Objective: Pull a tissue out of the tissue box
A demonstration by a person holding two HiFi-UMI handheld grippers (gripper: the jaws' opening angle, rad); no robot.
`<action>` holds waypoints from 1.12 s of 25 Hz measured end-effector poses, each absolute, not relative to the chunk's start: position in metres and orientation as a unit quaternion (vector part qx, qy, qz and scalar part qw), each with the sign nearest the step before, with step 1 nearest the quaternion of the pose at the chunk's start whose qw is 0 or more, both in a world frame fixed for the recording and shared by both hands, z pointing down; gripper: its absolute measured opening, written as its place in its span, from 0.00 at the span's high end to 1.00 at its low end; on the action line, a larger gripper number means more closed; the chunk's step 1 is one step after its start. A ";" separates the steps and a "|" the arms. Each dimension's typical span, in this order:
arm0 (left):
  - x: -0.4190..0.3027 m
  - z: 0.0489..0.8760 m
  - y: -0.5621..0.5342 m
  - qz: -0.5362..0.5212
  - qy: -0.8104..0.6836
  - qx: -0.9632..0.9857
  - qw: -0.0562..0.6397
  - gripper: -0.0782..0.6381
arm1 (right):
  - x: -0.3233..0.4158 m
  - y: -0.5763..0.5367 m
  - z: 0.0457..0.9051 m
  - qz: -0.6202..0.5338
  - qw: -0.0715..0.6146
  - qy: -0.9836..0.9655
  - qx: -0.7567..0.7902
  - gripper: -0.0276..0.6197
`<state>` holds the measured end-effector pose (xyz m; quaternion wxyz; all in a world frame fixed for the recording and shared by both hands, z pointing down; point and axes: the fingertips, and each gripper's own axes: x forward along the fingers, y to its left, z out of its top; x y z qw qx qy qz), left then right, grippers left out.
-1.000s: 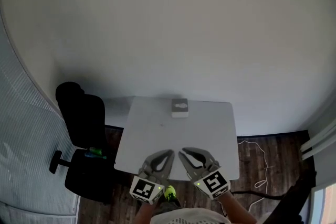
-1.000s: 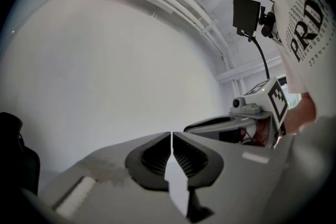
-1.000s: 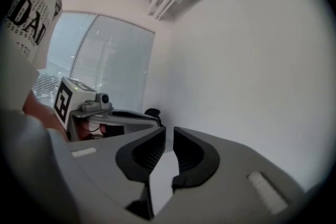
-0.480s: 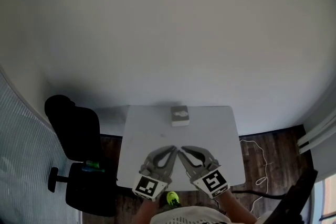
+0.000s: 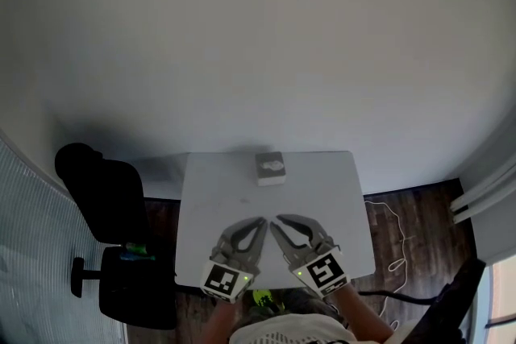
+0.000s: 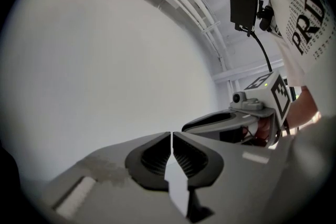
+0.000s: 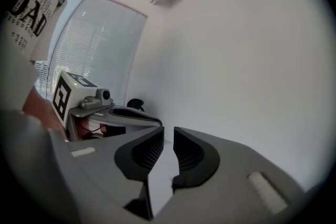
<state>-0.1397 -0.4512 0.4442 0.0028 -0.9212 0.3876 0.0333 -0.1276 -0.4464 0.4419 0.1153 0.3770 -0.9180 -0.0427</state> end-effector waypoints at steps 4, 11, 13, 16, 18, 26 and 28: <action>-0.132 0.437 -0.457 0.044 0.395 -0.918 0.002 0.86 | -0.120 -0.453 0.443 -0.046 0.114 -0.918 0.378 0.86; -0.119 0.447 -0.477 0.014 0.404 -0.915 0.003 0.86 | -0.107 -0.476 0.446 -0.041 0.110 -0.924 0.364 0.85; -0.113 0.453 -0.488 0.001 0.405 -0.914 0.002 0.86 | -0.100 -0.486 0.449 -0.037 0.114 -0.925 0.359 0.84; -0.098 0.447 -0.502 0.013 0.417 -0.909 -0.005 0.86 | -0.088 -0.500 0.454 -0.040 0.125 -0.926 0.353 0.82; -0.092 0.453 -0.512 0.004 0.424 -0.906 -0.002 0.86 | -0.081 -0.510 0.459 -0.039 0.128 -0.929 0.346 0.82; -0.083 0.497 -0.561 -0.035 0.455 -0.890 -0.008 0.86 | -0.070 -0.559 0.491 -0.035 0.143 -0.936 0.319 0.82; -0.084 0.513 -0.571 -0.050 0.454 -0.890 -0.006 0.87 | -0.072 -0.570 0.502 -0.030 0.140 -0.935 0.325 0.82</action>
